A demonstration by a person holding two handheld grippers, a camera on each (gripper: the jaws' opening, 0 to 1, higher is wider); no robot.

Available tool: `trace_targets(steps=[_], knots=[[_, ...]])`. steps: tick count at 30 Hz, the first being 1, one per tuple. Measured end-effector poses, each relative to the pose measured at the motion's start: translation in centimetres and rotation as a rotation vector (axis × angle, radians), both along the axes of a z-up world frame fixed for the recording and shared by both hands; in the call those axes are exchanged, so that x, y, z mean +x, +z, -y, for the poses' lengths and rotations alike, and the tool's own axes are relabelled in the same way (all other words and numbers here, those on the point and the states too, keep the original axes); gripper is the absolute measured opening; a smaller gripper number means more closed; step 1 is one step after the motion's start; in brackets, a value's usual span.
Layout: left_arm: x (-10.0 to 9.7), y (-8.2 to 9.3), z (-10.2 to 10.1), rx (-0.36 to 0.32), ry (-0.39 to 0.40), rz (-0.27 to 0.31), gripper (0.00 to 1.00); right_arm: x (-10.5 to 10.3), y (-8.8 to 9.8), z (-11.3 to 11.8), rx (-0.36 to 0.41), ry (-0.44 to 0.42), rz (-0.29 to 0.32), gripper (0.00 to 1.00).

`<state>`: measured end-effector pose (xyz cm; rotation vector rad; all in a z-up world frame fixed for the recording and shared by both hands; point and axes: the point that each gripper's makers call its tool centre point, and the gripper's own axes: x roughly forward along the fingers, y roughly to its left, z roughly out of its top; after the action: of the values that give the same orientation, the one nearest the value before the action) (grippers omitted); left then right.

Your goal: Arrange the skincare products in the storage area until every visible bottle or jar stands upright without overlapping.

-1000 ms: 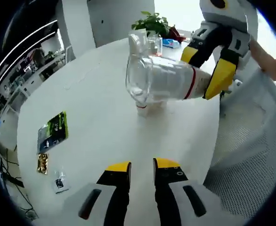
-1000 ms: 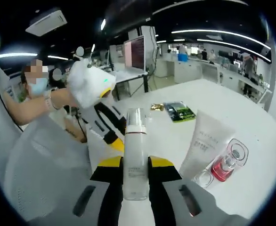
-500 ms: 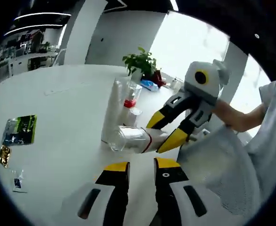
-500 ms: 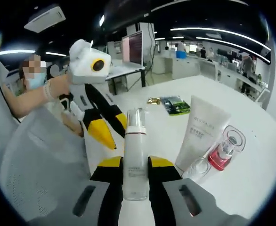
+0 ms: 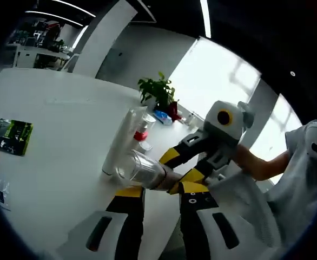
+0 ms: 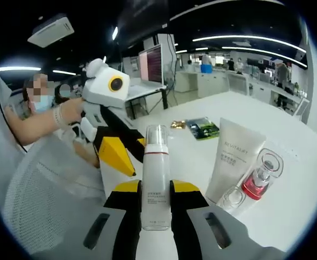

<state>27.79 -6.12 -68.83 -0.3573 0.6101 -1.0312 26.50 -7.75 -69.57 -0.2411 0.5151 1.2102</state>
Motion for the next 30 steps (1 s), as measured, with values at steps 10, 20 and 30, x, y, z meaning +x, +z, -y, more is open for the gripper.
trace_targets(steps=[10,20,30], knots=[[0.4,-0.3,0.6,-0.027,0.046,-0.039,0.23,-0.7,-0.5,-1.1,-0.029,0.022,0.037,0.20],[0.2,-0.7,2.0,-0.012,0.130,-0.046,0.22,-0.1,-1.6,-0.9,-0.101,-0.009,0.103,0.20],[0.7,-0.9,1.9,0.025,0.146,-0.015,0.19,0.3,-2.4,-0.8,-0.118,-0.031,0.113,0.21]])
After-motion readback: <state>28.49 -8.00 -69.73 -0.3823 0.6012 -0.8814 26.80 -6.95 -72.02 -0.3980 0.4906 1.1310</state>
